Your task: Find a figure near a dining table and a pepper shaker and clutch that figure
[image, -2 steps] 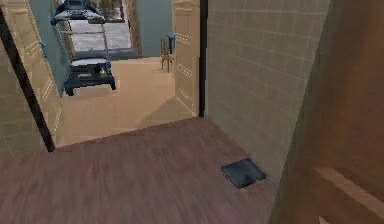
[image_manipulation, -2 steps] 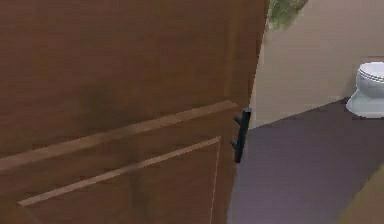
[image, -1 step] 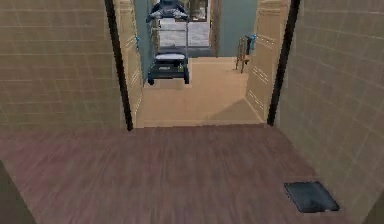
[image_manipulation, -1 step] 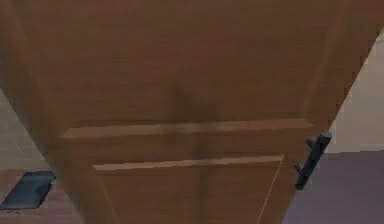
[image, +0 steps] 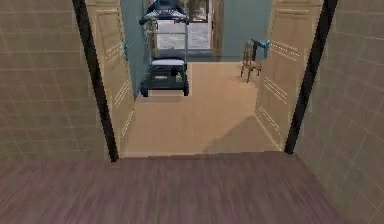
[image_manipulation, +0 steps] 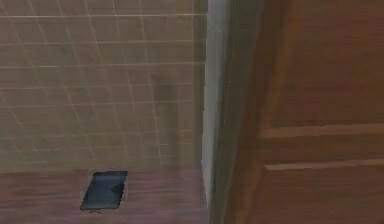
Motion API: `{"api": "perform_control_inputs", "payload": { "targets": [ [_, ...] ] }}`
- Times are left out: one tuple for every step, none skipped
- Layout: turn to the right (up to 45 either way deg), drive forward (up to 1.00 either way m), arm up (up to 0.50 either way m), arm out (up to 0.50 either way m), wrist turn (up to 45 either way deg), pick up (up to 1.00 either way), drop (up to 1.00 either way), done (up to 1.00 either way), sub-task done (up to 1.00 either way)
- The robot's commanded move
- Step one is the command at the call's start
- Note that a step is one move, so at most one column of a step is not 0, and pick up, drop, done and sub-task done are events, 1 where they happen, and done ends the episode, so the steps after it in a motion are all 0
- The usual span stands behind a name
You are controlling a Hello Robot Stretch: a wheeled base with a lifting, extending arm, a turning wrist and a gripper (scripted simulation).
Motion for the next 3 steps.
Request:
{"api": "perform_control_inputs", "payload": {
  "targets": [
    [-45.0, 0.0, 0.0, 0.0, 0.0, 0.0, 0.0, 0.0, 0.0],
    [-9.0, 0.0, 0.0, 0.0, 0.0, 0.0, 0.0, 0.0, 0.0],
    [0.0, 0.35, 0.0, 0.0, 0.0, 0.0, 0.0, 0.0, 0.0]
  ]
}}
